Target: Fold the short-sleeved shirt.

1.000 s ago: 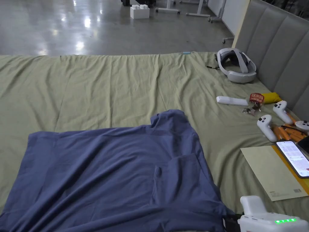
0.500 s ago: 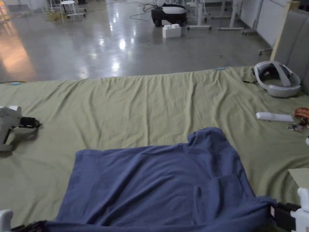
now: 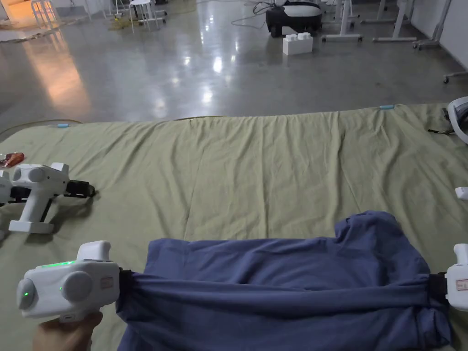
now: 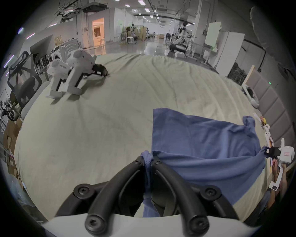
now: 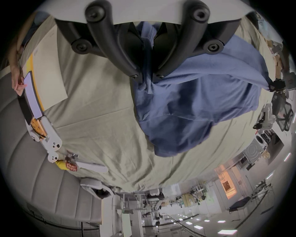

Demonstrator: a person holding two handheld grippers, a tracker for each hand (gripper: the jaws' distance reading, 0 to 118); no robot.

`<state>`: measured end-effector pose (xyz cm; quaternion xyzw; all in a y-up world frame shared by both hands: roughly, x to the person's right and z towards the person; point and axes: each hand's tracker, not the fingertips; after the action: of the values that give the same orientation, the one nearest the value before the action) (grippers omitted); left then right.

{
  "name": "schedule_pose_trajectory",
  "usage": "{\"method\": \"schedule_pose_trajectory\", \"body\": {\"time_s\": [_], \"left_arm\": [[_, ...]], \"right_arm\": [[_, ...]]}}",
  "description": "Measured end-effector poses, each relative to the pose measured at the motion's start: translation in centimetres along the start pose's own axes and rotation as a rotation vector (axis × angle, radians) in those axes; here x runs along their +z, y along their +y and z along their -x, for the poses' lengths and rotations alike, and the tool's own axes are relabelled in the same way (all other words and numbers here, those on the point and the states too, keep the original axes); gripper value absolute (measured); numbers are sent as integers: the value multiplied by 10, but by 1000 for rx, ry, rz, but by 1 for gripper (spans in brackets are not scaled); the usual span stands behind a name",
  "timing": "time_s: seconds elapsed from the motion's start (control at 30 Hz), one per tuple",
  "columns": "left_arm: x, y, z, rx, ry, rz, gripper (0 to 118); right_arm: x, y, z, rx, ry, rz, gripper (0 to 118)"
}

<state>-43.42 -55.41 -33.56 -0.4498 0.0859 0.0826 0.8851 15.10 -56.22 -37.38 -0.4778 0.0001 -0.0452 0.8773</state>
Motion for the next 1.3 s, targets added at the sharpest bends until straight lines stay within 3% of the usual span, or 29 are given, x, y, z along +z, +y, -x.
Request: {"method": "schedule_pose_trajectory", "body": {"time_s": [0.07, 0.1, 0.13, 0.17, 0.2, 0.23, 0.27, 0.3, 0.33, 0.53, 0.7, 0.8, 0.87, 0.93, 0.97, 1.0, 1.03, 1.07, 1.1, 1.2, 1.3], "left_arm": [[-13, 0, -5, 5, -1, 35, 9], [-19, -1, -4, 8, -6, 28, 16], [-21, -5, -4, 18, -7, 21, 39], [-21, -8, -4, 31, -14, 25, 75], [-23, -10, -3, 46, -15, 34, 97], [-24, -12, -1, 59, -21, 50, 98], [-19, -13, 0, 59, -37, 43, 98], [-10, -12, -1, 56, -28, 24, 98], [1, -12, -2, 47, -16, -7, 98], [148, -22, -18, -43, -120, -406, 98], [284, -64, -47, -200, -28, -740, 98], [344, -98, -64, -231, 0, -878, 98], [371, -117, -71, -207, 1, -951, 98], [393, -136, -75, -164, -6, -988, 97], [399, -142, -76, -151, 3, -979, 92], [405, -150, -75, -123, -1, -977, 73], [409, -157, -74, -114, -9, -974, 44], [411, -163, -73, -100, -17, -971, 7], [412, -169, -71, -87, -13, -970, 1], [415, -185, -71, -103, 0, -967, 1], [418, -191, -75, -126, 22, -951, 1]], "right_arm": [[-14, 0, 0, 12, 0, 29, 13], [-21, -1, 2, 16, -5, 32, 17], [-24, -4, 1, 17, 1, 33, 29], [-27, -5, -2, 17, 5, 35, 47], [-29, -5, -6, 14, 1, 29, 62], [-27, -4, -9, 10, -3, 22, 69], [-25, -1, -12, 3, -13, 30, 69], [-19, 2, -17, -6, -10, 42, 86], [-10, 3, -21, -13, 15, 32, 91], [116, -9, -9, 110, 96, -284, 90], [234, -48, 6, 177, 161, -605, 90], [281, -75, 22, 222, 146, -733, 90], [306, -94, 34, 207, 143, -789, 90], [326, -117, 38, 205, 187, -844, 81], [333, -129, 40, 212, 192, -855, 65], [343, -142, 52, 230, 186, -866, 34], [346, -150, 56, 252, 153, -858, 18], [348, -158, 59, 263, 109, -857, 17], [351, -165, 62, 257, 96, -865, 13], [360, -175, 66, 238, 118, -858, 5], [362, -173, 68, 237, 93, -886, 5]]}}
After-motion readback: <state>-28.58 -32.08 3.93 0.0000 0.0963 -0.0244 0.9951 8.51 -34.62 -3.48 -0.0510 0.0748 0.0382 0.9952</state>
